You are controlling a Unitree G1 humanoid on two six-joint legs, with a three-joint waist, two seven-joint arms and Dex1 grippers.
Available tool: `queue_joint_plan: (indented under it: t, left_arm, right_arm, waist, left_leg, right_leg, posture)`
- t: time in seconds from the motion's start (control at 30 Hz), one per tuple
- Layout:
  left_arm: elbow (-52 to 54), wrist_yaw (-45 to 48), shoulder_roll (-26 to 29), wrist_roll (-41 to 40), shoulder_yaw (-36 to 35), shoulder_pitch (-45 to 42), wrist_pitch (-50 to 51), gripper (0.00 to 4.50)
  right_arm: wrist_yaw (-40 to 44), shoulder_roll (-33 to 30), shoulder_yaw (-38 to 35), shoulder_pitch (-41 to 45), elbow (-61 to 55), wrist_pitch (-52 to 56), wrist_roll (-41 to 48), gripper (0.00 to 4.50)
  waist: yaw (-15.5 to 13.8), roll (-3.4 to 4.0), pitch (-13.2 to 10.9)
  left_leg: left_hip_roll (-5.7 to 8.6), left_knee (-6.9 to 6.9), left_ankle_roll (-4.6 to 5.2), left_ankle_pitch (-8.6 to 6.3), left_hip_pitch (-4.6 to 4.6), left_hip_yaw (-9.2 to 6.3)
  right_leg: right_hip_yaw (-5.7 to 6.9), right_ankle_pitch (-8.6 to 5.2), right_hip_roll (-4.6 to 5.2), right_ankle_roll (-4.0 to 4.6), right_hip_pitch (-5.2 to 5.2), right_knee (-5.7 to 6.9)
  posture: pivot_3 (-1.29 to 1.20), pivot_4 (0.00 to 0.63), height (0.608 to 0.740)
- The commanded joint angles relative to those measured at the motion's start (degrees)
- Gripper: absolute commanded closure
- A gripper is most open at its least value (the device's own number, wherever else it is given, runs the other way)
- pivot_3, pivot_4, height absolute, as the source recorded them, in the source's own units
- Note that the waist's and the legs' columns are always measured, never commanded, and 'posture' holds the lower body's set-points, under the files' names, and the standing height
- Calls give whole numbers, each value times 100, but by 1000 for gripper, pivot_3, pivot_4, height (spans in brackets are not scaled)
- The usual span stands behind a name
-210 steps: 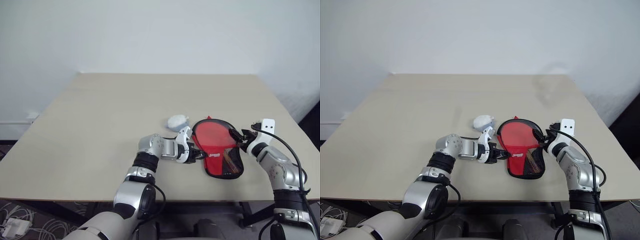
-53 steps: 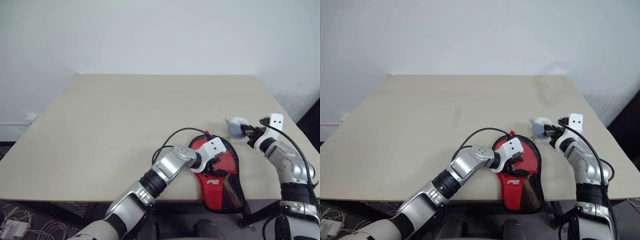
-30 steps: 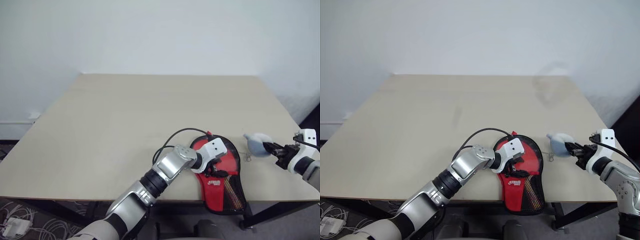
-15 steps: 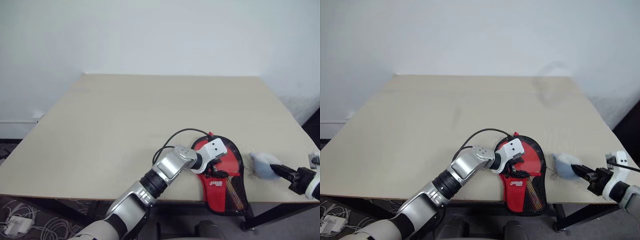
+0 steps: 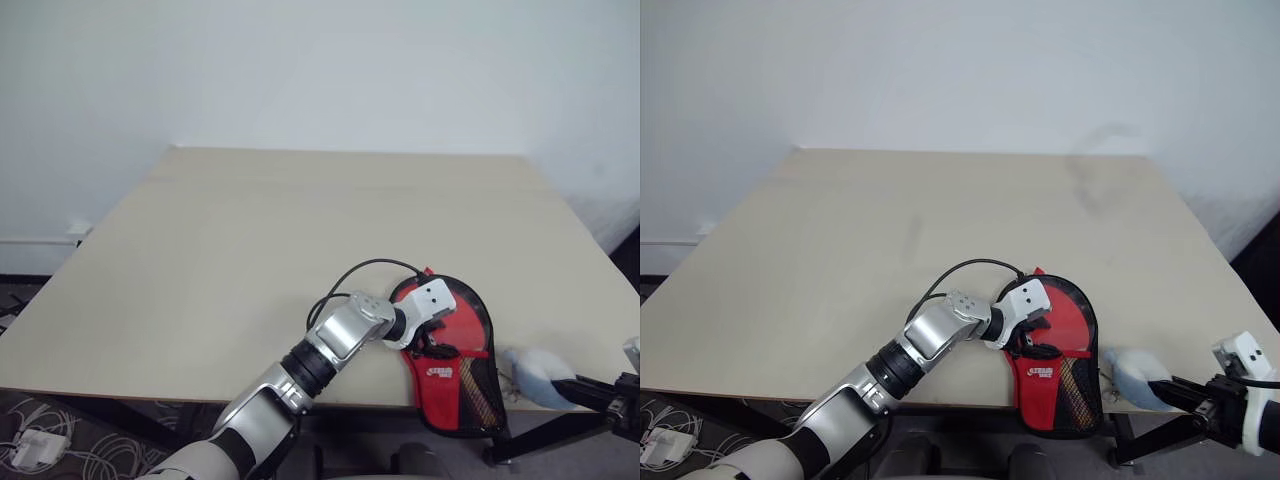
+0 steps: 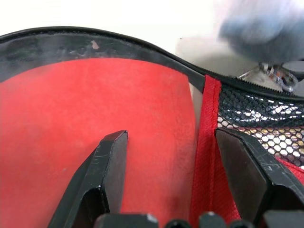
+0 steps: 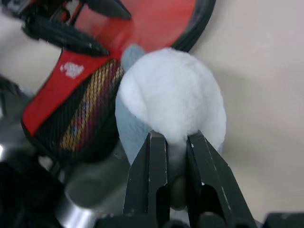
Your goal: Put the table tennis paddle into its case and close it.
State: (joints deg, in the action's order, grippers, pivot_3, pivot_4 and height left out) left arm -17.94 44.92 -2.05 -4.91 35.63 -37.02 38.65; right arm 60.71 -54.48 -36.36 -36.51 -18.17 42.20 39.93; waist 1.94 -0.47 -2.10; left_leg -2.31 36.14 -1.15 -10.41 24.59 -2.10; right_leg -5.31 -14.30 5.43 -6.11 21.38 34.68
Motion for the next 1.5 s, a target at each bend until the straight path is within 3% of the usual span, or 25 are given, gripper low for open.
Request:
queue_joint_plan:
  t: [0.03, 0.33, 0.47, 0.57, 1.0, 1.2, 1.5]
  left_arm:
    - [-595, -84, 177, 282, 151, 181, 286, 1411]
    - [-631, -97, 126, 272, 122, 182, 306, 1411]
    - [-608, -102, 124, 282, 135, 187, 305, 1411]
    - [-615, -121, 145, 279, 119, 186, 321, 1411]
    - [-693, -80, 145, 363, 33, 126, 303, 1411]
    - [-718, -66, 126, 392, 4, 111, 312, 1411]
    - [-780, -38, 46, 406, -3, 73, 314, 1411]
  right_arm:
    - [414, -373, -239, -449, 320, -335, -697, 4478]
    - [919, -468, 221, -822, 188, -985, -1211, 4482]
    - [381, -137, 461, 113, 286, -637, -769, 4486]
    - [316, -89, 626, 263, 214, -489, -832, 4494]
    - [-172, -31, 238, 1564, 665, 45, -498, 72]
    - [-31, -577, 901, 2399, 900, 487, -537, 28]
    - [929, -1296, 3705, 4267, 2143, 529, -1609, 28]
  waist:
    - [-83, 1, 0]
    - [-286, -3, 3]
    - [-263, -11, 3]
    - [-234, -13, 4]
    - [-46, -42, 32]
    - [-44, -34, 36]
    - [-48, -27, 38]
  left_leg:
    - [7, -1, 2, -2, 0, 1]
    - [49, 17, 32, -33, 8, 4]
    - [49, 30, 33, -34, 7, 4]
    - [49, 45, 33, -33, 6, 3]
    - [48, 68, 34, -34, -5, -2]
    - [48, 71, 34, -34, -8, -1]
    - [49, 72, 35, -34, -6, 3]
  right_leg:
    - [0, -4, 7, -7, 1, 1]
    - [5, -33, 51, -49, -14, -2]
    - [6, -34, 51, -49, -18, 1]
    - [6, -33, 50, -50, -19, 6]
    - [5, -33, 51, -49, -28, 3]
    - [4, -33, 52, -49, -25, 4]
    - [1, -32, 52, -49, -21, 7]
  posture:
    - [0, 0, 740]
    - [0, 0, 740]
    - [0, 0, 740]
    - [0, 0, 740]
    - [0, 0, 740]
    - [0, 0, 740]
    - [0, 0, 740]
